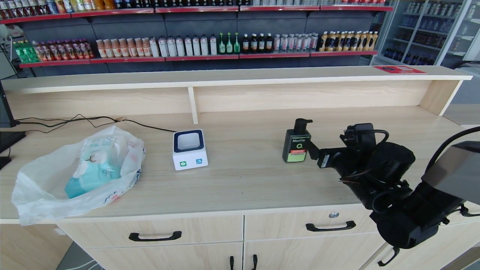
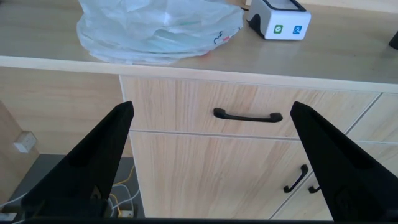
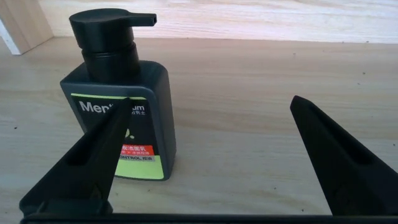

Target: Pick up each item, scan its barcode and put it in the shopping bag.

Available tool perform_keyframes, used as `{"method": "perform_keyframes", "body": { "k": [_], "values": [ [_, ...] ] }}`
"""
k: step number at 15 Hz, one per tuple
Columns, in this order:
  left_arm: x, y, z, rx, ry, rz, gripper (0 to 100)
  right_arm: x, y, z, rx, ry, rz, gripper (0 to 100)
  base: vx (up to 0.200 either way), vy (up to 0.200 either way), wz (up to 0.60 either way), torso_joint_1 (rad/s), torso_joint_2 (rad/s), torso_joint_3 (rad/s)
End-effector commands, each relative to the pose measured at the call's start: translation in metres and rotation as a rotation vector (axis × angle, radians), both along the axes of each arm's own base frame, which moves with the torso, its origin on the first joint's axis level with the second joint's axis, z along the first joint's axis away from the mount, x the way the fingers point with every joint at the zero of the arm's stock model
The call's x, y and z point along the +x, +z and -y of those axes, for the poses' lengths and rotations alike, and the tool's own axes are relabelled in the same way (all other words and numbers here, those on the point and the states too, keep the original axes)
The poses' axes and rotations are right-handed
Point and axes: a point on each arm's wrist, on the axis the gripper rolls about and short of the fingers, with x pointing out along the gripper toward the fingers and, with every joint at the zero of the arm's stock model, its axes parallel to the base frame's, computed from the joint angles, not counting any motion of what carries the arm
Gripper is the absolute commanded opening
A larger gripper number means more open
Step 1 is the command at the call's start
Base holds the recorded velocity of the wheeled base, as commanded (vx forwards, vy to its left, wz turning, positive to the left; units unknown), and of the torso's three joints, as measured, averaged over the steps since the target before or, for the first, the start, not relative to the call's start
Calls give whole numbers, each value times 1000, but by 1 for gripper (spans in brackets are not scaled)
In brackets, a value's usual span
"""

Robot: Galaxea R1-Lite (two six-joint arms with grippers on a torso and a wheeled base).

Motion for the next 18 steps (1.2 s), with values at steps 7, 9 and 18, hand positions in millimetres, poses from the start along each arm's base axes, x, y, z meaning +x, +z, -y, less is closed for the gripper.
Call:
{"method": "perform_keyframes", "body": {
  "k": [7, 9, 18],
  "values": [
    [0, 0, 0, 0, 0, 0, 100, 3, 0, 7, 0, -21, 1, 100, 0, 0, 0, 0, 0, 0],
    [0, 0, 0, 0, 0, 0, 100, 4, 0, 8, 1, -24, 1, 100, 0, 0, 0, 0, 0, 0],
    [0, 0, 0, 0, 1, 0, 100, 8, -4, 13, -1, -42, -5, 100, 0, 0, 0, 0, 0, 0]
  ]
}}
